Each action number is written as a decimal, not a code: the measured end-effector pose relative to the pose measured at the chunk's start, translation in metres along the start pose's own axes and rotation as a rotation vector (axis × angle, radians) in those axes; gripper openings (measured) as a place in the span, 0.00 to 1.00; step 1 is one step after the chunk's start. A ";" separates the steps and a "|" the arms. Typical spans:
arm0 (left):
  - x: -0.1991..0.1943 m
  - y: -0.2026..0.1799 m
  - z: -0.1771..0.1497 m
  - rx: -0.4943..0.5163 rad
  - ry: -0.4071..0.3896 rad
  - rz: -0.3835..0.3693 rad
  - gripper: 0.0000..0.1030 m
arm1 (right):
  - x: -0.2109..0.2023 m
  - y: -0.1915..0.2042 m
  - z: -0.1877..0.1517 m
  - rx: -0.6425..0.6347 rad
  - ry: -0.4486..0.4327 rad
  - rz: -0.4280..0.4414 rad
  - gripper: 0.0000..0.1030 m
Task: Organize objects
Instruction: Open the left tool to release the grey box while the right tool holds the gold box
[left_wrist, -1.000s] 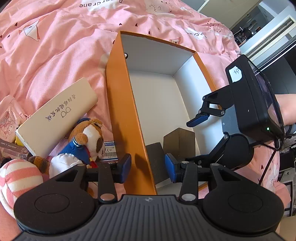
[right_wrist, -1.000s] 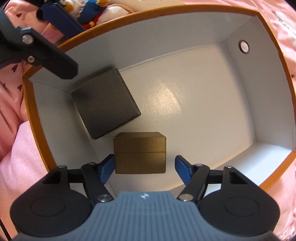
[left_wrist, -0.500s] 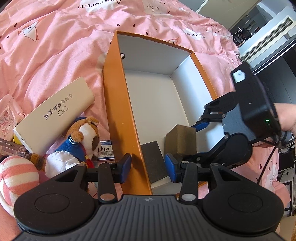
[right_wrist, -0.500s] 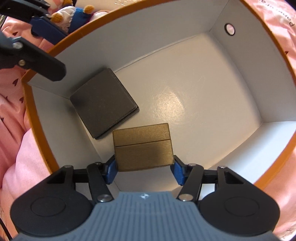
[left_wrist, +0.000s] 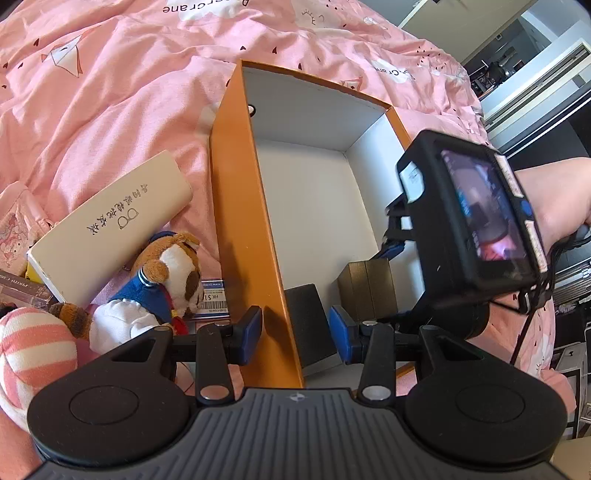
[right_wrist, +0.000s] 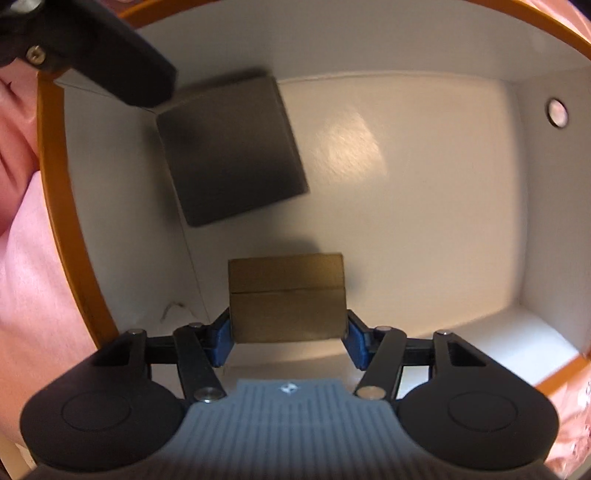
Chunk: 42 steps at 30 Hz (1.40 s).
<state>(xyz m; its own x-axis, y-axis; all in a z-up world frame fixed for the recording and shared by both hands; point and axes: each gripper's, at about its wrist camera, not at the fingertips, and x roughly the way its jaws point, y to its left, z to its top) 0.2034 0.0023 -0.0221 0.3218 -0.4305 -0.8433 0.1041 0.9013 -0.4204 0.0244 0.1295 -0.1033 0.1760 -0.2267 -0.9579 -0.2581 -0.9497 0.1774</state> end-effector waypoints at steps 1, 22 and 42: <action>0.001 0.001 0.001 -0.001 0.000 0.001 0.47 | 0.001 0.002 0.003 -0.015 -0.004 -0.005 0.59; 0.003 0.004 0.003 -0.016 -0.003 -0.030 0.47 | -0.013 -0.010 0.006 0.009 0.034 0.017 0.59; 0.002 0.007 0.002 -0.033 -0.011 -0.049 0.47 | -0.040 -0.022 0.012 0.200 -0.093 0.039 0.70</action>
<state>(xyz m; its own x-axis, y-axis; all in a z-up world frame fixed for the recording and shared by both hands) 0.2068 0.0082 -0.0264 0.3278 -0.4738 -0.8174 0.0895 0.8769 -0.4723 0.0113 0.1616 -0.0716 0.0759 -0.2330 -0.9695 -0.4474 -0.8769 0.1757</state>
